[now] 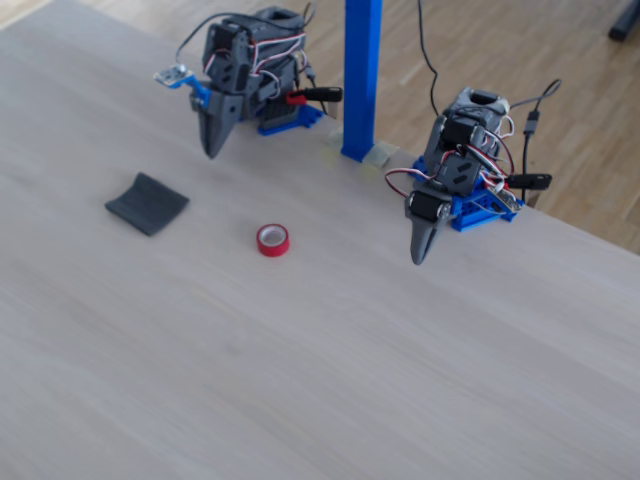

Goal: Grab the red tape and move it to the grey mat

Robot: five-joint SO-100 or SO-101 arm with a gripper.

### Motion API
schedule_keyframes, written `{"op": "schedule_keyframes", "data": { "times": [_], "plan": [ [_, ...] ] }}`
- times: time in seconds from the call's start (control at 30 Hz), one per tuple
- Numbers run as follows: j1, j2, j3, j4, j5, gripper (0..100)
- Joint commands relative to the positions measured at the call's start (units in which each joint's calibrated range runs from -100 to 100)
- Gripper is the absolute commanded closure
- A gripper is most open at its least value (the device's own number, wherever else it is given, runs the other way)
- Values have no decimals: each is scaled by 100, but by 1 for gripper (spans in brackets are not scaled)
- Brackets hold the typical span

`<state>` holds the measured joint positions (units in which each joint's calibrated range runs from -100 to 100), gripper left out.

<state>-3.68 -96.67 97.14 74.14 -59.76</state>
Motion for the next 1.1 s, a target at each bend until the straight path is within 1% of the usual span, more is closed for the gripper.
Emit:
{"op": "schedule_keyframes", "data": {
  "times": [0.0, 0.13, 0.67, 0.87, 1.07],
  "plan": [
    [-164, 472, -437, 41, 84, 83],
    [-245, 1186, -1141, 41, 94, 83],
    [-1210, 4648, -4422, 33, 63, 83],
    [-1453, 5586, -5525, 33, 84, 83],
    [-1733, 6309, -6211, 33, 47, 83]
  ]
}}
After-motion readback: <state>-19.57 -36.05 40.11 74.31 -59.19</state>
